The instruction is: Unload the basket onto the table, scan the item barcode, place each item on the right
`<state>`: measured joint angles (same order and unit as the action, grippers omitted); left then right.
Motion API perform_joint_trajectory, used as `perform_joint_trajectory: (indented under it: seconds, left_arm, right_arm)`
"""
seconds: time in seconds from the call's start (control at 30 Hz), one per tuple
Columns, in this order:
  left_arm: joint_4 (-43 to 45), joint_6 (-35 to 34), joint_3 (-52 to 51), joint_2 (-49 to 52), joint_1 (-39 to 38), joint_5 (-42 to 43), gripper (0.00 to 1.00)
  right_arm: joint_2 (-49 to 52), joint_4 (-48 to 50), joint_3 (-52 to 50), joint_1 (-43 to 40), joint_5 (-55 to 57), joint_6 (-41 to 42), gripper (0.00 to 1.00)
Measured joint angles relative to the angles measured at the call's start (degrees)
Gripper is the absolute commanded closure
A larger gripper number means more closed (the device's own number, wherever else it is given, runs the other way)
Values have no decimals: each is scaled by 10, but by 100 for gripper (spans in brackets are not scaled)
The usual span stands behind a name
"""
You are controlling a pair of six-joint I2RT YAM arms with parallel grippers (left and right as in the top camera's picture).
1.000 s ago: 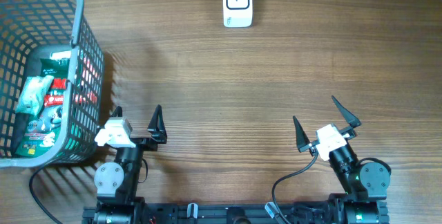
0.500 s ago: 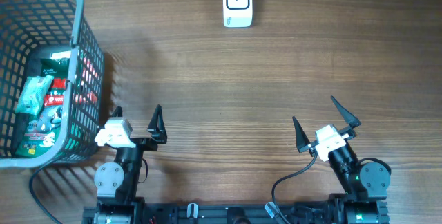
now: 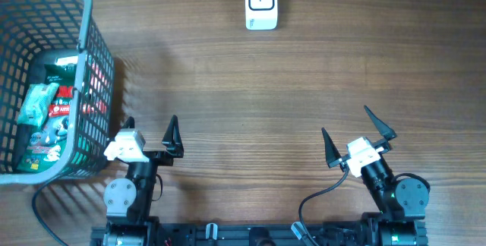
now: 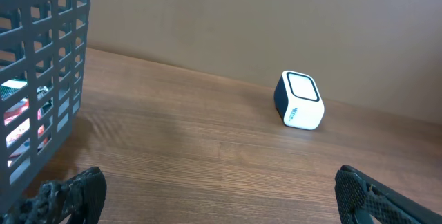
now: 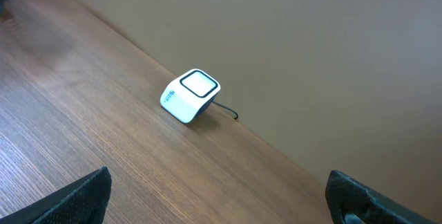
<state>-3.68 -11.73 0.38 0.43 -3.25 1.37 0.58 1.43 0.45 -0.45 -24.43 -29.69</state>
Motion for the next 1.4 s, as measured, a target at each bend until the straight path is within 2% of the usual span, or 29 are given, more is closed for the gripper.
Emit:
perform_joint_trajectory:
  seconds: [0.8, 1.17, 1.4]
  left_arm:
    - [0, 0, 0, 0, 0, 0, 0]
    - [0, 0, 0, 0, 0, 0, 0]
    - [0, 0, 0, 0, 0, 0, 0]
  right_arm:
    - [0, 1, 0, 0, 5, -29, 0]
    - [0, 1, 0, 0, 67, 84, 0]
    - [0, 0, 0, 0, 151, 244, 0]
